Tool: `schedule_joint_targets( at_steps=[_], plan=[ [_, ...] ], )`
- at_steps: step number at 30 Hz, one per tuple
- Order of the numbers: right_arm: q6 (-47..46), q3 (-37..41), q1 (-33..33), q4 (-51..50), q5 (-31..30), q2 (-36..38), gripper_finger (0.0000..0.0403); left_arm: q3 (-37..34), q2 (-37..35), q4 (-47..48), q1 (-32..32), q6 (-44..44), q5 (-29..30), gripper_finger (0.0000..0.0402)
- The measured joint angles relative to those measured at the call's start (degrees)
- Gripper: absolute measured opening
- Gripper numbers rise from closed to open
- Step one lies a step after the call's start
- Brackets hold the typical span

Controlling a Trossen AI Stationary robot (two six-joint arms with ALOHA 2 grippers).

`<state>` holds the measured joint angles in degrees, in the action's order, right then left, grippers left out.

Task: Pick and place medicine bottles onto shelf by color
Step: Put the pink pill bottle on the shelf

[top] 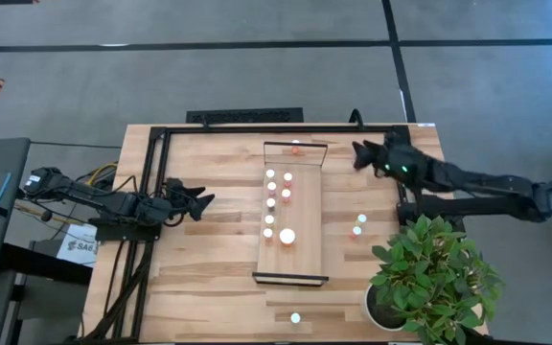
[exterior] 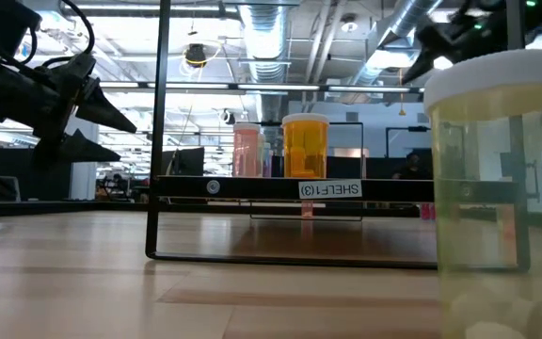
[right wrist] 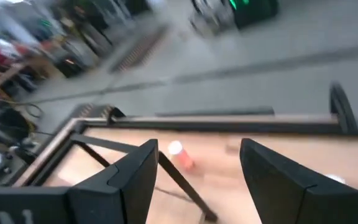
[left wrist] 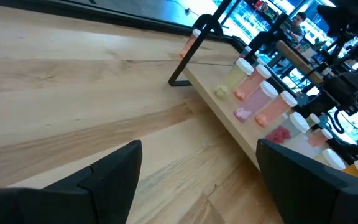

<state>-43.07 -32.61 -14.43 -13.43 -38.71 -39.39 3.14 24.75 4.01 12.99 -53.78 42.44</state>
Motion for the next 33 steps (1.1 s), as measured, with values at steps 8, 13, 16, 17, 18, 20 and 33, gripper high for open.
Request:
schedule_joint_targets(
  at_steps=[8, 13, 16, 17, 18, 20, 33],
  plan=[
    [-11.68, -18.93, -12.27, -18.93, 17.55, -16.94, 0.0251, -0.02, -0.02, -0.02, -0.01, 0.0, 0.0, 0.0303],
    [-17.33, -29.02, -18.58, -27.6, 28.22, -26.26, 0.0251, -0.02, -0.01, -0.01, 0.0, 0.0, 0.0, 0.0303],
    [-21.01, -34.76, -21.88, -32.81, 34.09, -31.88, 0.0251, -0.02, -0.02, -0.02, 0.0, 0.0, 0.0, 0.0303],
    [-21.9, -36.55, -22.75, -34.21, 35.56, -33.7, 0.0251, -0.02, -0.02, 0.0, -0.02, 0.0, 0.0, 0.0303],
    [-22.69, -38.44, -23.46, -35.82, 36.94, -35.71, 0.0251, -0.02, 0.0, 0.0, 0.0, 0.0, -0.02, 0.0303],
    [-23.4, -42.02, -24.66, -38.91, 38.95, -39.64, 0.0251, -0.02, -0.02, 0.0, 0.0, 0.0, 0.0, 0.0303],
    [-17.02, -63.94, -25.3, -52.13, 44.01, -60.34, 0.0251, -0.02, -0.02, 0.0, 0.0, 0.0, -0.02, 0.0303]
  ],
)
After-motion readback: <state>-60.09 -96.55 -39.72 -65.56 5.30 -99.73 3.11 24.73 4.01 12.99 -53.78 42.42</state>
